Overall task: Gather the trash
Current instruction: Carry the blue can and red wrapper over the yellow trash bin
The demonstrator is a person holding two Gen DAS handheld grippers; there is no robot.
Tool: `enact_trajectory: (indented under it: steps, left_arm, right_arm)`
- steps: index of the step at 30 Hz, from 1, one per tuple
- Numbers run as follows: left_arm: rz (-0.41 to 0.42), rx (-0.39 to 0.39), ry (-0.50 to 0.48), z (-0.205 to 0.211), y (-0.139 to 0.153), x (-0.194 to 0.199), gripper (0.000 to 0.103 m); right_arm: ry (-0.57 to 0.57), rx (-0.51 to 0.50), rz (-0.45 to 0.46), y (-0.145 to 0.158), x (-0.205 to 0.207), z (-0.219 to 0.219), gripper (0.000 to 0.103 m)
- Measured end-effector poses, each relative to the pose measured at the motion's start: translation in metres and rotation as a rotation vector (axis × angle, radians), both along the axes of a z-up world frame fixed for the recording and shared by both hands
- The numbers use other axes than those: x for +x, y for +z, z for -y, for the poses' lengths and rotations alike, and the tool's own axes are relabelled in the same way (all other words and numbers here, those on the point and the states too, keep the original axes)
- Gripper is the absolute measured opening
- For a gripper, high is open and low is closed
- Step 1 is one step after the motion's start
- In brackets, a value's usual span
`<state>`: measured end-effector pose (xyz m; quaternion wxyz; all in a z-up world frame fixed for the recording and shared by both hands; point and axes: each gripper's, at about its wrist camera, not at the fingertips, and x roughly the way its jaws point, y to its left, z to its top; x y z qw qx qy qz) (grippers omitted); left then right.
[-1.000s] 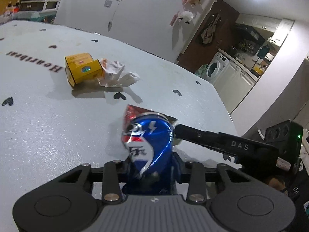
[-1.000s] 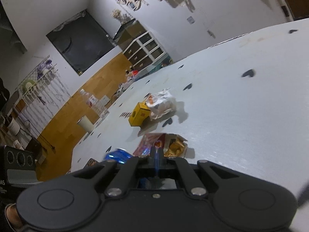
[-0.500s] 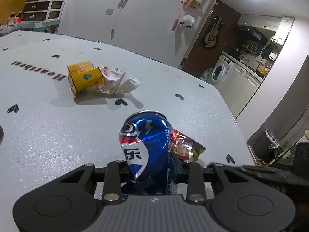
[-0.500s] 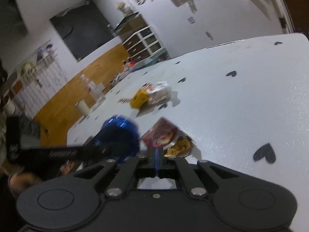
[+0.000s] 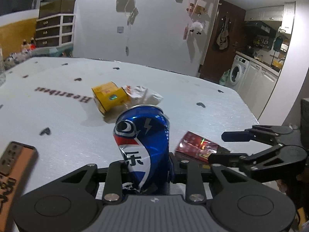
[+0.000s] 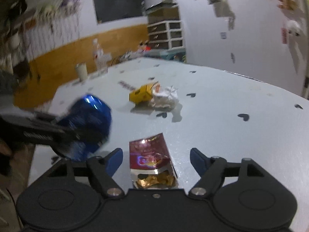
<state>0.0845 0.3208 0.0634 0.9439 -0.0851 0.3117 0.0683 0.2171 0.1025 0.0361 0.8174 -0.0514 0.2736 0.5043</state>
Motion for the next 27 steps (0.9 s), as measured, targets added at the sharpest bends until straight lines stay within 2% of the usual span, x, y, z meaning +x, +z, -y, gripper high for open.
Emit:
enact_trajectory:
  steps: [5, 9, 10, 12, 13, 17, 27]
  left_arm:
    - [0.005, 0.027, 0.013, -0.001, 0.002, -0.003, 0.029]
    - [0.001, 0.043, 0.020, 0.003, 0.000, -0.003, 0.029]
    - [0.000, 0.046, 0.023, 0.003, -0.001, -0.002, 0.029]
    - [-0.005, 0.057, 0.031, 0.004, -0.003, -0.002, 0.029]
    - [-0.007, 0.065, 0.036, 0.005, -0.004, -0.002, 0.029]
    - [-0.009, 0.086, 0.056, 0.009, -0.006, -0.003, 0.029]
    - [0.017, 0.125, 0.101, 0.028, 0.000, -0.013, 0.029]
  right_arm:
    - [0.062, -0.053, -0.020, -0.008, 0.004, -0.022, 0.078]
    - [0.062, -0.102, -0.007, -0.018, 0.006, -0.040, 0.078]
    - [0.051, -0.097, 0.004, -0.019, 0.005, -0.042, 0.076]
    - [0.034, -0.088, 0.001, -0.019, 0.004, -0.044, 0.062]
    - [0.029, -0.082, -0.002, -0.018, 0.004, -0.044, 0.057]
    - [0.014, -0.077, -0.002, -0.017, -0.002, -0.038, 0.055]
    - [-0.119, -0.017, 0.020, 0.001, -0.017, 0.006, 0.053]
